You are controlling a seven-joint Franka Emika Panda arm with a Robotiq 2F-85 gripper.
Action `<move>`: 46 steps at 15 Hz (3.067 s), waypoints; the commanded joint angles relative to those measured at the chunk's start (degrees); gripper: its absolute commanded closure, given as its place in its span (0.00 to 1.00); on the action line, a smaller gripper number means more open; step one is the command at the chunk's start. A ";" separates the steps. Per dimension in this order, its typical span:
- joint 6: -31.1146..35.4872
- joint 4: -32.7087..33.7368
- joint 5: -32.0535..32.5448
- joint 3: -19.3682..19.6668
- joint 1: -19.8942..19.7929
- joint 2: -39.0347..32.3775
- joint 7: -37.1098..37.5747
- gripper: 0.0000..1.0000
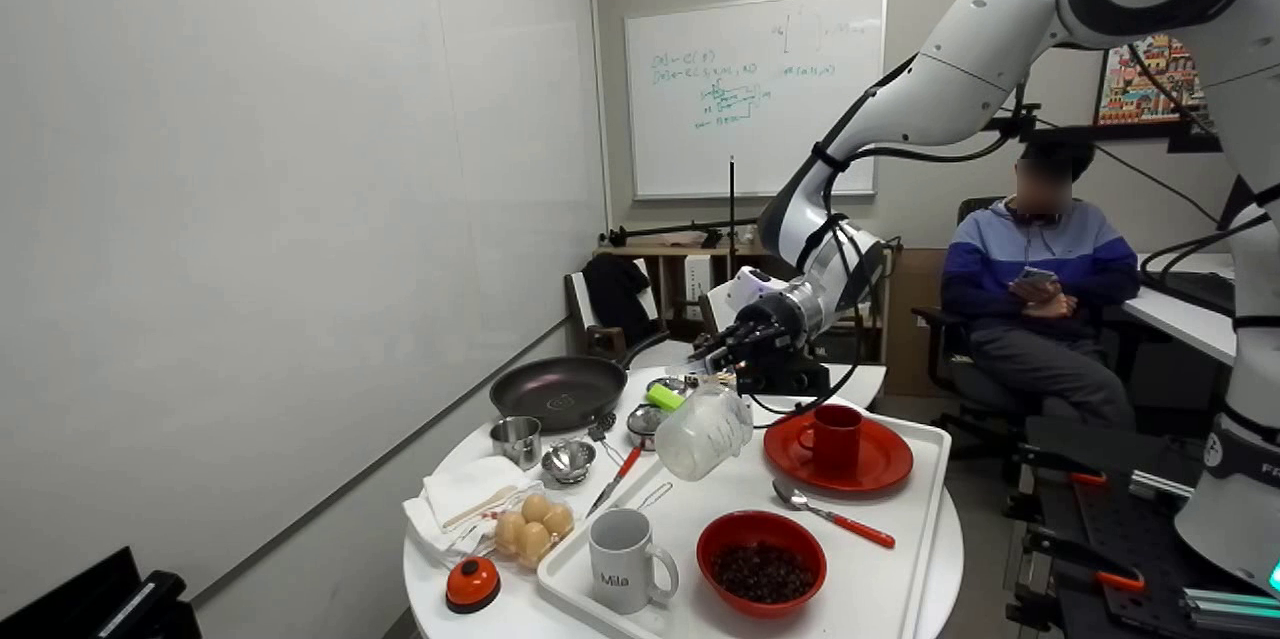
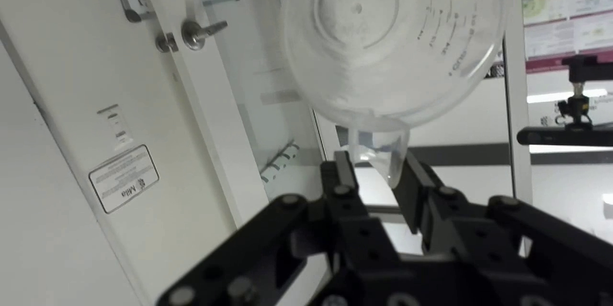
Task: Pour the contents in the clear jug into the red bowl
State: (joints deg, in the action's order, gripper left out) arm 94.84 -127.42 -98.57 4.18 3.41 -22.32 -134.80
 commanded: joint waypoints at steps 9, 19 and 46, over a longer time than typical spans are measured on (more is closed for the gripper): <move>36.84 -1.06 8.82 -2.97 4.54 8.35 -0.03 0.92; 67.33 0.42 24.55 -5.30 9.72 5.82 7.62 0.92; 58.86 9.62 92.60 -9.88 -0.59 -4.47 69.98 0.92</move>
State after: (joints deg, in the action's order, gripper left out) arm 156.96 -120.11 -6.95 -0.15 8.13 -26.08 -66.35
